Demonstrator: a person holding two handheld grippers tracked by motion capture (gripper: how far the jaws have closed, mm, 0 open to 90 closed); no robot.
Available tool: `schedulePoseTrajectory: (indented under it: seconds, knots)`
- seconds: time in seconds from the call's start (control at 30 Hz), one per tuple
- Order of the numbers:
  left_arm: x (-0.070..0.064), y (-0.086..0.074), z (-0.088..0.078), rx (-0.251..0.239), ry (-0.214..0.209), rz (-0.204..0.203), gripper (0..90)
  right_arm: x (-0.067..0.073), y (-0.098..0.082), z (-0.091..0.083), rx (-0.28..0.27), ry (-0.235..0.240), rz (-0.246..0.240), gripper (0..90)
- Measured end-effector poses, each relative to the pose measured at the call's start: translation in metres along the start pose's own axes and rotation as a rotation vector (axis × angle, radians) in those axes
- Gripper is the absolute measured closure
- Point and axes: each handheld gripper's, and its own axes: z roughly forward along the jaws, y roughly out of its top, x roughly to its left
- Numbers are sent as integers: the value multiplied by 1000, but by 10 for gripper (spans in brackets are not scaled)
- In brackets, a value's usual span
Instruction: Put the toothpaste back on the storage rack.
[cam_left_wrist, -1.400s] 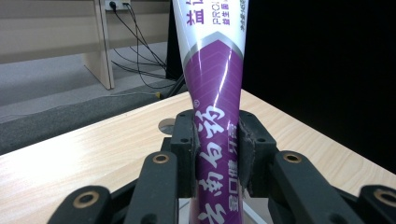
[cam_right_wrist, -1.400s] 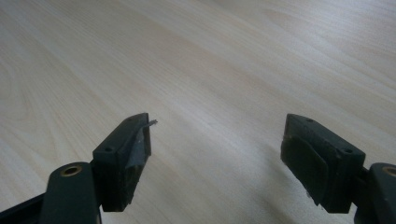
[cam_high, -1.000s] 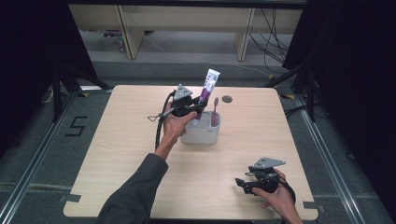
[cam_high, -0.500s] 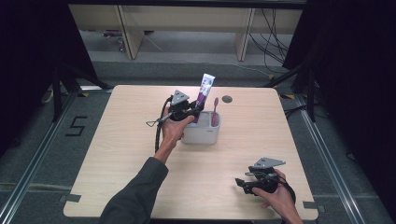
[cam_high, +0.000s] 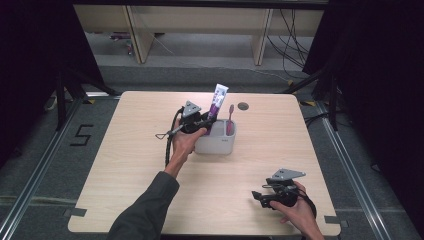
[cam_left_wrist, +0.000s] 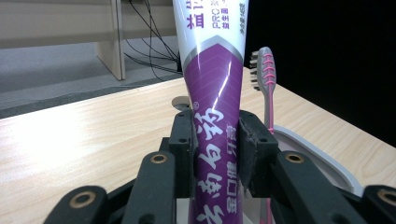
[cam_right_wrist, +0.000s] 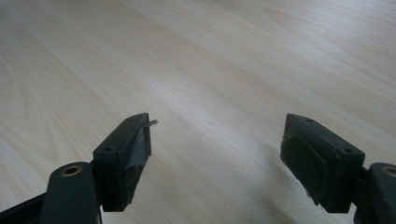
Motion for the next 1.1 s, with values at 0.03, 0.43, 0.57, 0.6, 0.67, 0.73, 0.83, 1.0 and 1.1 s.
schedulePoseTrajectory:
  seconds: [0.03,0.43,0.57,0.6,0.67,0.73,0.83,1.0,1.1]
  knots:
    - [0,-1,-1,-2,0,3,688,0,0,0,0,0,1,250]
    - [-5,-3,-7,26,3,51,674,1,0,0,35,12,13,250]
    - [-8,7,-24,-32,-16,19,696,0,-1,1,17,8,2,250]
    - [-8,10,-28,-28,-9,40,686,0,-1,1,17,8,2,251]
    - [-10,13,-36,-16,-11,46,684,0,0,0,28,13,6,251]
    - [-10,14,-40,9,-9,58,665,0,-1,2,20,7,3,251]
    - [-7,12,-42,35,3,59,652,1,0,1,30,8,9,251]
    - [-7,13,-47,47,-4,57,636,0,-1,3,9,2,4,251]
    - [-5,12,-49,52,-1,57,624,-2,-1,2,16,4,-9,252]
